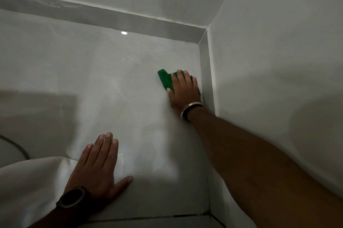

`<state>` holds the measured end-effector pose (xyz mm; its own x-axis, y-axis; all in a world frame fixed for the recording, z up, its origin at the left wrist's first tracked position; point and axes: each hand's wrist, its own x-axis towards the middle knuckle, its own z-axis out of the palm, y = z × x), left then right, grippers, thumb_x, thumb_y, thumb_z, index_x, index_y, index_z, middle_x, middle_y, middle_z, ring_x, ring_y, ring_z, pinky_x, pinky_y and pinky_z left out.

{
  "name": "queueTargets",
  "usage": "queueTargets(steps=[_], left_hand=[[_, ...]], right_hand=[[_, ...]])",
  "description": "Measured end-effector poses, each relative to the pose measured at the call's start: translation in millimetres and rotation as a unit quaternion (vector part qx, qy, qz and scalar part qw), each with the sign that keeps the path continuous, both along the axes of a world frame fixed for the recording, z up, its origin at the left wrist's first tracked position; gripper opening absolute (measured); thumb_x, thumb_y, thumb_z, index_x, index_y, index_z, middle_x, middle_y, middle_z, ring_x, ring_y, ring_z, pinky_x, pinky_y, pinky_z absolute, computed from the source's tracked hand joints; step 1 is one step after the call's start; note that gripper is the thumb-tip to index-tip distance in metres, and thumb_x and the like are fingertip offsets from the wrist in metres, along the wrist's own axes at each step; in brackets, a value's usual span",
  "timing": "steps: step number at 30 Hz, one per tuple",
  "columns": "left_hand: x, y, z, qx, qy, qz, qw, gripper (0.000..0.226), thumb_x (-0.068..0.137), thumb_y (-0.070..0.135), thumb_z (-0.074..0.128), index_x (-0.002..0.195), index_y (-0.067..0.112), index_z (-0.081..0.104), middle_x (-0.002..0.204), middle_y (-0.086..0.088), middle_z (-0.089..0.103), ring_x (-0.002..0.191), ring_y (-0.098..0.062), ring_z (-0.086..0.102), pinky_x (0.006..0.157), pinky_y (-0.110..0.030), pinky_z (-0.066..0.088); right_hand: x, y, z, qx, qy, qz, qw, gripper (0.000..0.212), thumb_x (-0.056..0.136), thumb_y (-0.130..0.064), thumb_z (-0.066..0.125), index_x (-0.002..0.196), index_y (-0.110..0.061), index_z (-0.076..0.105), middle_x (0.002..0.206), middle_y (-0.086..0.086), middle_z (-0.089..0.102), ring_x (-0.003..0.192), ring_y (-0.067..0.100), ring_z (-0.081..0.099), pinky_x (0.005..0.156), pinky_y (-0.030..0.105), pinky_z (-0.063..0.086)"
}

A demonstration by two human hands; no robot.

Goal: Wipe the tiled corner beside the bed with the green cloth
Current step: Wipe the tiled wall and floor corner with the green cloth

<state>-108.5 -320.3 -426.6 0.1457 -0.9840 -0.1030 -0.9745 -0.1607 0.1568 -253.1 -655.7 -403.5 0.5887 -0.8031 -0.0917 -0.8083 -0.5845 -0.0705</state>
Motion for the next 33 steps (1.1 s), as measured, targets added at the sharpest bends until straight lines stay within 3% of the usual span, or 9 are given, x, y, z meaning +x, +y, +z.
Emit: queueTargets(steps=[3,7,10,12,15,23,28,33], left_hand=[[0.3,0.3,-2.5,-0.004,-0.004,0.001,1.000,0.107,0.087,0.080,0.039,0.155,-0.003,0.034,0.166,-0.023,0.025,0.154,-0.039,0.023,0.121,-0.057,0.023],[0.1,-1.0,-1.0,-0.005,-0.003,0.000,1.000,0.107,0.087,0.079,0.041,0.155,-0.003,0.034,0.166,-0.023,0.026,0.154,-0.039,0.023,0.121,-0.056,0.021],[0.7,-2.9,2.1,0.004,0.002,0.001,1.000,0.108,0.087,0.080,0.042,0.156,-0.002,0.032,0.167,-0.023,0.024,0.155,-0.039,0.021,0.122,-0.055,0.020],[0.6,-2.6,3.8,0.011,0.006,0.002,1.000,0.108,0.087,0.079,0.043,0.157,-0.002,0.031,0.167,-0.023,0.024,0.155,-0.039,0.021,0.122,-0.055,0.019],[2.6,-3.1,6.3,0.021,0.006,0.002,1.000,0.107,0.087,0.079,0.042,0.156,-0.002,0.031,0.167,-0.024,0.025,0.154,-0.040,0.023,0.122,-0.055,0.019],[2.7,-1.6,12.2,0.026,0.015,-0.002,1.000,0.107,0.088,0.079,0.040,0.157,-0.001,0.028,0.167,-0.025,0.022,0.154,-0.041,0.021,0.121,-0.055,0.019],[2.4,1.1,11.4,0.022,0.018,-0.001,1.000,0.107,0.089,0.080,0.037,0.159,0.000,0.024,0.168,-0.024,0.020,0.155,-0.039,0.018,0.122,-0.054,0.017],[1.8,1.1,10.8,0.021,0.013,-0.002,1.000,0.108,0.089,0.080,0.037,0.160,0.000,0.021,0.168,-0.023,0.019,0.155,-0.039,0.017,0.122,-0.052,0.016]], right_hand=[[3.2,-28.0,-4.4,-0.009,0.001,-0.050,0.999,0.062,0.088,-0.045,0.032,0.142,-0.015,0.038,0.151,0.013,0.035,0.139,0.035,0.027,0.113,0.050,0.018],[-0.5,-25.2,-5.3,0.000,-0.029,-0.108,0.994,0.059,0.092,-0.040,0.044,0.141,-0.008,0.038,0.152,0.019,0.030,0.140,0.037,0.025,0.115,0.048,0.013],[-9.6,-0.7,-3.2,0.013,-0.041,-0.119,0.992,0.066,0.090,-0.045,0.031,0.141,-0.003,0.038,0.151,0.024,0.031,0.138,0.040,0.027,0.114,0.049,0.015],[-20.7,27.4,-0.9,0.024,-0.051,-0.131,0.990,0.073,0.085,-0.047,0.024,0.139,-0.001,0.040,0.148,0.027,0.034,0.135,0.042,0.032,0.113,0.050,0.020],[-42.9,82.9,1.7,0.027,-0.058,-0.143,0.988,0.071,0.086,-0.046,0.029,0.138,0.002,0.042,0.146,0.028,0.038,0.133,0.044,0.037,0.112,0.051,0.026],[-127.3,264.7,-0.1,0.025,-0.047,-0.148,0.988,0.068,0.089,-0.043,0.041,0.144,-0.003,0.037,0.153,0.019,0.032,0.140,0.036,0.029,0.113,0.047,0.022],[-171.4,338.8,-9.1,0.024,-0.067,-0.116,0.991,0.066,0.096,-0.049,0.028,0.144,-0.006,0.036,0.155,0.013,0.027,0.140,0.035,0.030,0.113,0.046,0.020],[-199.2,388.3,-25.5,-0.005,-0.044,-0.116,0.992,0.064,0.090,-0.052,0.036,0.140,-0.013,0.038,0.162,0.000,0.012,0.148,0.022,0.013,0.111,0.043,0.019]])
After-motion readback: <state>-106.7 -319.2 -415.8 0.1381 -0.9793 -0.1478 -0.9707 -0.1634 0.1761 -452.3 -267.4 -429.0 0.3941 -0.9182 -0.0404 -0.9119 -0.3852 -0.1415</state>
